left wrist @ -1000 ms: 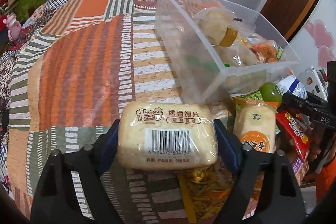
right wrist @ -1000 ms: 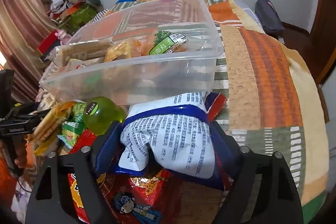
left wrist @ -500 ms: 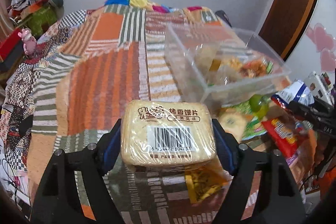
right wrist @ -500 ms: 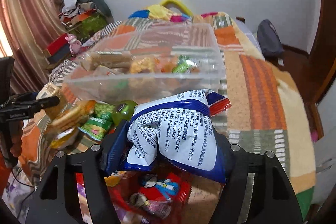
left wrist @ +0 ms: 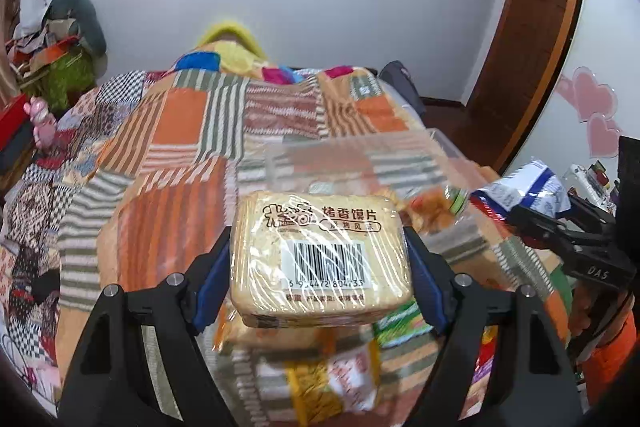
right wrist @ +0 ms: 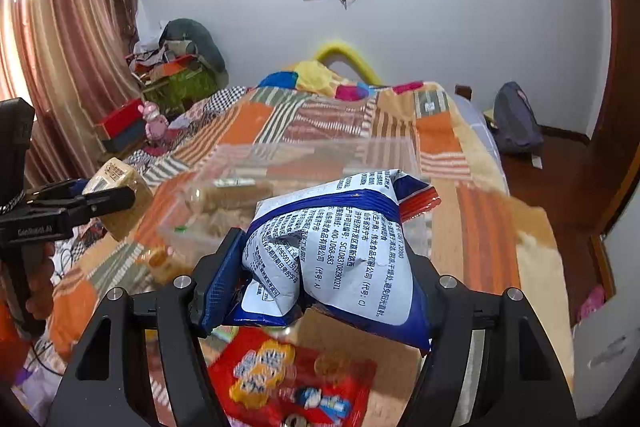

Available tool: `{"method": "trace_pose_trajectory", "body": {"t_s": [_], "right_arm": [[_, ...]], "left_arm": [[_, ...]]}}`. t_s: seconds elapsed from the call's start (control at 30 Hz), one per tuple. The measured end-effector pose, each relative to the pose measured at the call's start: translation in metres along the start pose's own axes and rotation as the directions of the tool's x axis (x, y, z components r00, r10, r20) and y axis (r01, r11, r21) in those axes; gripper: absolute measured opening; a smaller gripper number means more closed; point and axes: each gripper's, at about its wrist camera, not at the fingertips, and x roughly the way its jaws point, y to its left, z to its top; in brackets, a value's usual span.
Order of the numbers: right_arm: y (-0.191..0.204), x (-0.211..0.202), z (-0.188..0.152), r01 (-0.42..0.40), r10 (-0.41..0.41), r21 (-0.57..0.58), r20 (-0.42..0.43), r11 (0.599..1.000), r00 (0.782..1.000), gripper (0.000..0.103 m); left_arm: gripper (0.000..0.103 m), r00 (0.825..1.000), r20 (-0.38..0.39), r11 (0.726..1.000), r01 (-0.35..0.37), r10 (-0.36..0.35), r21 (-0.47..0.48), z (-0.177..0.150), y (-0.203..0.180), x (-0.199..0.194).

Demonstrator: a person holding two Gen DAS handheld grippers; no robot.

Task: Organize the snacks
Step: 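Carry the cracker pack and blue-white bag into the box and open both tools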

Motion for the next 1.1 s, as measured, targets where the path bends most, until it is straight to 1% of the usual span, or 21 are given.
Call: {"method": "trace_pose_trajectory", "body": {"t_s": [0.1, 0.2, 0.37, 0.5, 0.63, 0.7, 0.8, 0.9, 0.97, 1.1], "right_arm": [[-0.002, 0.007, 0.009, 0.005, -0.005, -0.001, 0.009, 1.0, 1.0, 0.067], [-0.003, 0.017, 0.017, 0.017, -0.017, -0.005, 0.01, 1.0, 1.0, 0.067], [-0.011, 0.04, 0.024, 0.04, -0.039, 0.013, -0.018, 0.999, 0.999, 0.067], [-0.018, 0.059, 0.028, 0.054, -0.053, 0.025, -0.052, 0.998, 0.997, 0.067], [-0.022, 0.072, 0.03, 0.078, -0.077, 0.015, -0.089, 0.997, 0.993, 0.067], [-0.025, 0.076, 0.031, 0.085, -0.084, 0.006, -0.103, 0.996, 0.991, 0.067], [-0.025, 0.079, 0.033, 0.088, -0.088, -0.011, -0.113, 0.996, 0.99, 0.069], [-0.021, 0.081, 0.033, 0.08, -0.083, -0.031, -0.127, 0.996, 0.988, 0.073], [-0.02, 0.077, 0.033, 0.097, -0.1, -0.036, -0.112, 0.995, 0.989, 0.074], [-0.023, 0.067, 0.034, 0.081, -0.082, -0.02, -0.101, 0.997, 0.991, 0.077]], "left_arm": [[0.078, 1.0, 0.009, 1.0, 0.008, -0.008, 0.009, 0.009, -0.01, 0.006], [0.078, 1.0, 0.007, 1.0, 0.023, -0.023, 0.008, 0.021, -0.02, 0.02], [0.078, 0.999, -0.009, 0.999, 0.047, -0.047, -0.002, 0.034, -0.032, 0.046], [0.079, 0.999, -0.034, 0.999, 0.038, -0.037, 0.008, 0.039, -0.04, 0.07], [0.079, 0.998, -0.064, 1.0, 0.024, -0.025, -0.009, 0.044, -0.037, 0.095], [0.079, 0.998, -0.065, 1.0, 0.012, -0.013, -0.012, 0.046, -0.036, 0.102], [0.079, 0.998, -0.065, 1.0, 0.0, 0.0, 0.0, 0.047, -0.038, 0.105], [0.08, 0.998, -0.06, 1.0, 0.008, -0.008, 0.006, 0.046, -0.04, 0.103], [0.081, 0.999, -0.046, 1.0, 0.022, -0.022, 0.004, 0.047, -0.04, 0.095], [0.085, 0.999, -0.02, 0.999, 0.037, -0.036, 0.016, 0.048, -0.041, 0.072]]}}
